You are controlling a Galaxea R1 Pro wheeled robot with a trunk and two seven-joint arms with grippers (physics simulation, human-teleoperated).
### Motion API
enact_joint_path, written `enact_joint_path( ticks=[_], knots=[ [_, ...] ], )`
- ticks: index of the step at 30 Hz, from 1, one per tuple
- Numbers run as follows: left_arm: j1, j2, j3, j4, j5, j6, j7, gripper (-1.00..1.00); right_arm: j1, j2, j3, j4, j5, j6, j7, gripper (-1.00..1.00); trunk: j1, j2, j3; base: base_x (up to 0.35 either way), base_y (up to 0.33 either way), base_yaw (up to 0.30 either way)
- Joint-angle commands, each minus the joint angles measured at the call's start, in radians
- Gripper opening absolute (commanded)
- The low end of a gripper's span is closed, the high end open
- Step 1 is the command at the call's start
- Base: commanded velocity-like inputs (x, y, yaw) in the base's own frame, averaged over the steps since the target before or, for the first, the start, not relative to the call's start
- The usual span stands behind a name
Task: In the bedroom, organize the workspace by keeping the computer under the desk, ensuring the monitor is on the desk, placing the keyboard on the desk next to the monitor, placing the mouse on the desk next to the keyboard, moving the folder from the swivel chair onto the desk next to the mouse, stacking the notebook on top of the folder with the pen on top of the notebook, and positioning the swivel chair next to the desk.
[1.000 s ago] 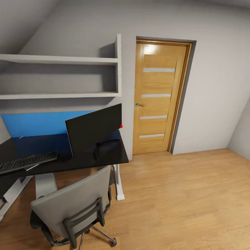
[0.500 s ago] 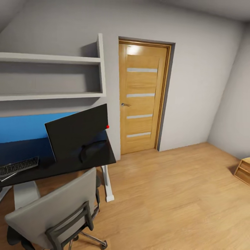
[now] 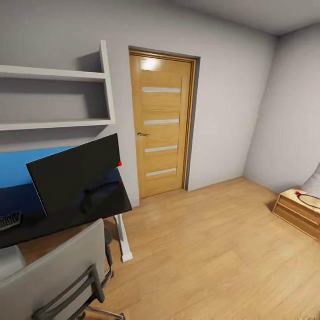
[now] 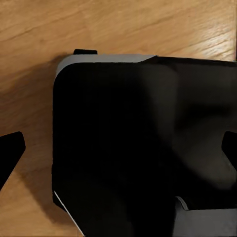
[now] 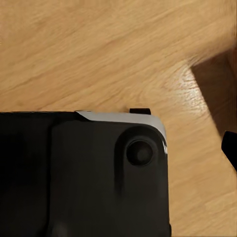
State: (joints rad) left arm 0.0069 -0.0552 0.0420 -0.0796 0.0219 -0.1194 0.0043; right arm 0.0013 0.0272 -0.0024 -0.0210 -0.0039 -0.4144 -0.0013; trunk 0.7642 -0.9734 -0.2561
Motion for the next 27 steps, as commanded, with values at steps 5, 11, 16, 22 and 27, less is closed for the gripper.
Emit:
enact_joint_path(
  ticks=[5,11,16,22,27],
  knots=[
    [0.001,0.001,0.026,-0.022,0.057,-0.072,0.002,1.00,-0.001,-0.002,-0.001,-0.068,0.000,-0.028,0.000,1.00,0.000,-0.001,-0.001,0.000,0.000,-0.230],
    [0.001,0.002,0.045,-0.047,0.151,-0.193,0.003,1.00,0.000,-0.017,-0.001,-0.182,0.000,-0.040,0.001,1.00,0.000,-0.001,-0.001,0.000,0.000,-0.159],
    [0.001,0.005,0.047,-0.165,0.163,-0.208,0.003,1.00,-0.002,-0.039,-0.001,-0.235,-0.001,-0.087,0.000,1.00,0.000,-0.001,-0.001,0.000,0.000,-0.093],
    [0.001,0.004,0.053,-0.369,0.166,-0.299,0.005,1.00,-0.039,-0.050,-0.002,-0.253,-0.001,-0.124,-0.001,1.00,0.000,-0.001,-0.003,0.000,0.000,-0.020],
    [0.001,0.001,0.053,-0.388,0.160,-0.319,0.001,1.00,-0.103,-0.048,-0.002,-0.253,-0.001,-0.131,-0.003,1.00,0.000,-0.001,-0.008,0.000,0.000,0.009]
  ],
)
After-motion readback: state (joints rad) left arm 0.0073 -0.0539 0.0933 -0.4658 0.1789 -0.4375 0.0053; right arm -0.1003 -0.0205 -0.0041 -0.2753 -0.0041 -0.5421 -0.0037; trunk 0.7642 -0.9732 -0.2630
